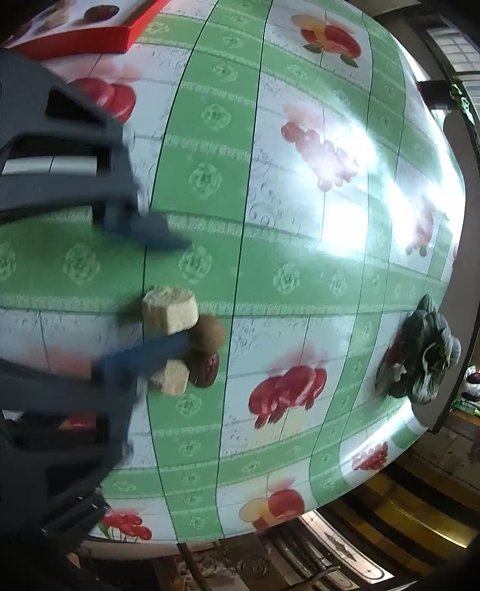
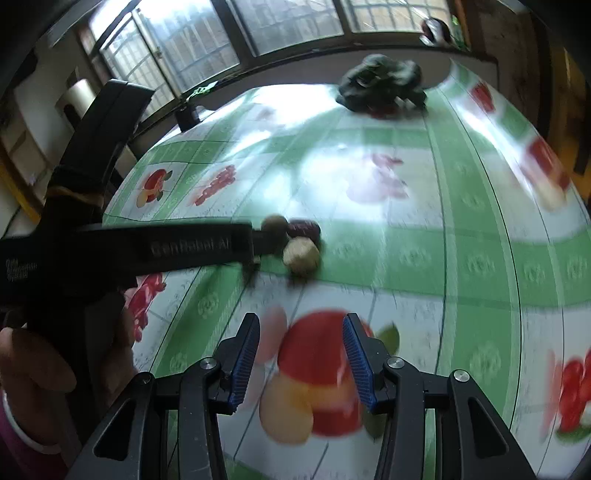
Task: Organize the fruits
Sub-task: 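Grasp a square rice cake with the left tool while the right tool grasps another rice cake, then carry the square rice cake into the tray with the left tool while the right tool carries its cake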
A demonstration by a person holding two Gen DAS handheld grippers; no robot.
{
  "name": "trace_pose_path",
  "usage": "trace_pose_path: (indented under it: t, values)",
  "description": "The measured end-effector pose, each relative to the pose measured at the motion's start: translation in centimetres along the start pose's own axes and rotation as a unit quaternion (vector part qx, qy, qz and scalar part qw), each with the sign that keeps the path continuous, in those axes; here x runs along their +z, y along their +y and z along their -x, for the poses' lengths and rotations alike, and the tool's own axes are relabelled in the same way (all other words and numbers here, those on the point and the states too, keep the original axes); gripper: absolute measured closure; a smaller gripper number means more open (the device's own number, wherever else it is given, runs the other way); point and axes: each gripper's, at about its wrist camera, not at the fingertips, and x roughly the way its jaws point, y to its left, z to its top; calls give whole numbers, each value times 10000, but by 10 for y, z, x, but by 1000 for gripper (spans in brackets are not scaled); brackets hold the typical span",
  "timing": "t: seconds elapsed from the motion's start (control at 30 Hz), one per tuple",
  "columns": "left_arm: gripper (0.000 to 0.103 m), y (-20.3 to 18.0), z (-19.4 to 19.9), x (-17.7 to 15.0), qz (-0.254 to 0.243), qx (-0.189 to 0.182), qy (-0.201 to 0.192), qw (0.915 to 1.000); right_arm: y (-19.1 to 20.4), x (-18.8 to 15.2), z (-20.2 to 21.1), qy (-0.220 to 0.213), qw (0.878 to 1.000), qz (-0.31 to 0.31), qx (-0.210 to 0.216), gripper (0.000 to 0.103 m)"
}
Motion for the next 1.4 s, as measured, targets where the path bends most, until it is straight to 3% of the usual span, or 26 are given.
trace_pose_path:
  t: [0.03, 0.2, 0.23, 0.27, 0.33, 0.37, 0.5, 0.77, 1.03, 1.4]
  values:
    - [84, 4, 0, 0, 41, -21, 23, 10000, 2, 4, -4, 16, 10000, 71, -54, 57]
    - [86, 19, 6, -4, 63, -61, 11, 10000, 17, 26, -27, 43, 9986, 490, -176, 57]
    - [86, 21, 8, -6, 80, -77, 22, 9999, 18, 28, -31, 59, 9984, 533, -205, 60]
    - [86, 23, 9, -8, 101, -80, 32, 9999, 20, 31, -37, 104, 9978, 579, -293, 71]
    - [86, 29, 14, -13, 168, 5, 3, 9999, 22, 32, -44, 80, 9966, 671, -478, 81]
    - [86, 30, 16, -15, 181, 31, -13, 9998, 21, 32, -44, 83, 9962, 669, -545, 82]
    - [86, 40, 26, -28, 296, -60, -31, 9995, 9, 28, -31, 23, 9988, 340, -349, 83]
    - [86, 41, 57, -63, 61, 152, -343, 9993, 21, -8, 16, -250, 9995, 64, -171, 83]
    - [86, 48, 86, -109, -189, 546, -644, 9963, 52, -43, 43, -293, 9995, -27, 109, 83]
    - [86, 84, 125, -149, -155, 1150, -1124, 9869, 102, -64, 50, -257, 9987, 170, 401, 83]
